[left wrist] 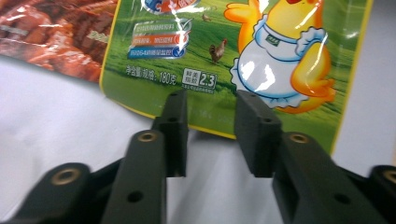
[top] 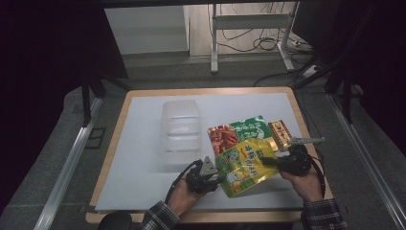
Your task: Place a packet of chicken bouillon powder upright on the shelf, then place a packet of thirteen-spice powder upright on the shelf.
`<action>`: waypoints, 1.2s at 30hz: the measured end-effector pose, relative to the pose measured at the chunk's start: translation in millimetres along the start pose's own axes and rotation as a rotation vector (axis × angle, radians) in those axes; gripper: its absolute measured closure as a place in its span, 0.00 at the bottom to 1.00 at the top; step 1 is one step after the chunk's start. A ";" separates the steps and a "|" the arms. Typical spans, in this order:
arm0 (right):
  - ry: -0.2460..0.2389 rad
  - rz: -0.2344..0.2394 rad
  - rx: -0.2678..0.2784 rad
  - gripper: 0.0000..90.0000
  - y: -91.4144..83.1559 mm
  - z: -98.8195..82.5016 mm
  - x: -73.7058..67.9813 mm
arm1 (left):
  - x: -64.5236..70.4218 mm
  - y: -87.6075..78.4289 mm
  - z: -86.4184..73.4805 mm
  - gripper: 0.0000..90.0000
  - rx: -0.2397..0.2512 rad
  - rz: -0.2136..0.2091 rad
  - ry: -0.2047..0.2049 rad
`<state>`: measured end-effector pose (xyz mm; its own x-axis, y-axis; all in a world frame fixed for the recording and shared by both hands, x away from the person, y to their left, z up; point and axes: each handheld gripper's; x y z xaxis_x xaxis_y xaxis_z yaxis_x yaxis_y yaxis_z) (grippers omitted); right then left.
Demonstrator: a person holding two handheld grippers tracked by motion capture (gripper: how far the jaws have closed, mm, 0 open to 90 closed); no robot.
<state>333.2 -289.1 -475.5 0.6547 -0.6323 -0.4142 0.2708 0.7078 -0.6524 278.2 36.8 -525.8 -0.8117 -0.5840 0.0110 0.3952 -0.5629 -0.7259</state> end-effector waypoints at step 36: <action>-0.097 0.024 0.020 0.99 -16.5 51.5 -32.6 | -3.4 -27.0 -34.2 0.07 0.016 0.076 -0.023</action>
<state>343.7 -264.0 -418.5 0.7261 -0.5826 -0.3651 0.2683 0.7290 -0.6298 255.6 74.0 -529.8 -0.7689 -0.6388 -0.0282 0.4627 -0.5254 -0.7141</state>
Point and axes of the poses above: each handheld gripper's, and its own axes: y roughly forward along the jaws, z roughly out of its top, x roughly to its right, and after that the axes turned 7 degrees about -x, right-handed
